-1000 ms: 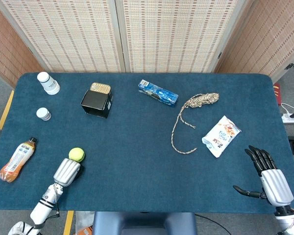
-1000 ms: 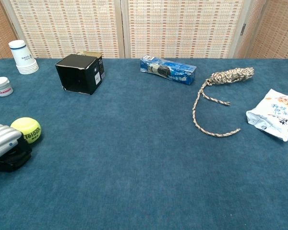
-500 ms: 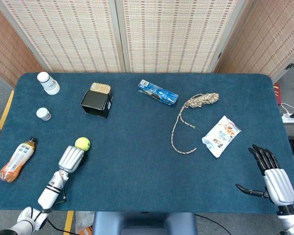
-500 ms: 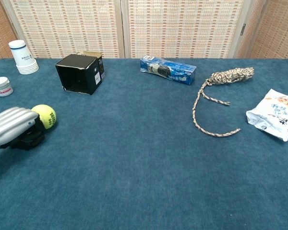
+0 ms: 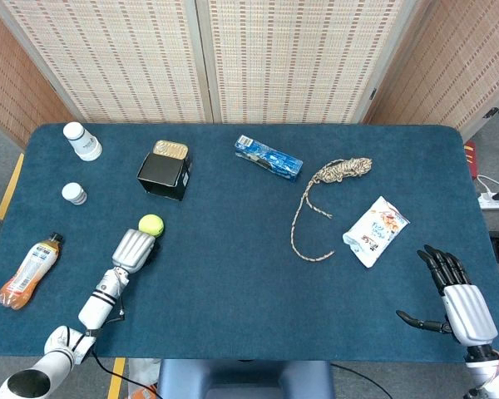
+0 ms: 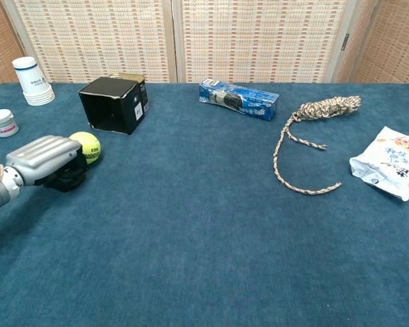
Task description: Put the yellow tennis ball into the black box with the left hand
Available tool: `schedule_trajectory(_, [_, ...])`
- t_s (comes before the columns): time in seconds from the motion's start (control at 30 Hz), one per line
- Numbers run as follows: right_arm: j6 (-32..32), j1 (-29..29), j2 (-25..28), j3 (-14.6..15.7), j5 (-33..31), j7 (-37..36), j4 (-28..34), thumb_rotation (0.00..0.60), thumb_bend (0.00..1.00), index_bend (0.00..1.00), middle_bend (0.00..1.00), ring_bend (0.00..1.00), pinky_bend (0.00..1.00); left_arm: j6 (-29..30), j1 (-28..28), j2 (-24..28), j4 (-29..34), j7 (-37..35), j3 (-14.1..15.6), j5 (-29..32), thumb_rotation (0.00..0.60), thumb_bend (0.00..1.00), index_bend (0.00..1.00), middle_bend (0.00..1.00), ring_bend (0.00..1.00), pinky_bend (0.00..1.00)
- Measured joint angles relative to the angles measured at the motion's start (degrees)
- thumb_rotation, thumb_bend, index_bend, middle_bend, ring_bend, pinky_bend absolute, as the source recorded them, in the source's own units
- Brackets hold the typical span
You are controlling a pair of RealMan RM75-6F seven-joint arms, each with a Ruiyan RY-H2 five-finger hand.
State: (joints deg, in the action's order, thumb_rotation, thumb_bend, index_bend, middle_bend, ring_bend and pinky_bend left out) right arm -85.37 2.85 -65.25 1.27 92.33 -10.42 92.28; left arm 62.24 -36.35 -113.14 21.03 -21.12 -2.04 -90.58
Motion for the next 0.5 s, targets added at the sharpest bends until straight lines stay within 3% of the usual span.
schedule_trajectory(0.5, [1.9, 0.6, -0.3, -0.7, -2.1, 0.6, 0.1, 0.544, 0.0, 0.0, 0.0, 0.0, 0.0, -4.5, -5.3, -2.0, -3.0, -3.2, -2.6, 3.3, 0.6, 0.68, 1.0, 1.0, 1.0, 1.0])
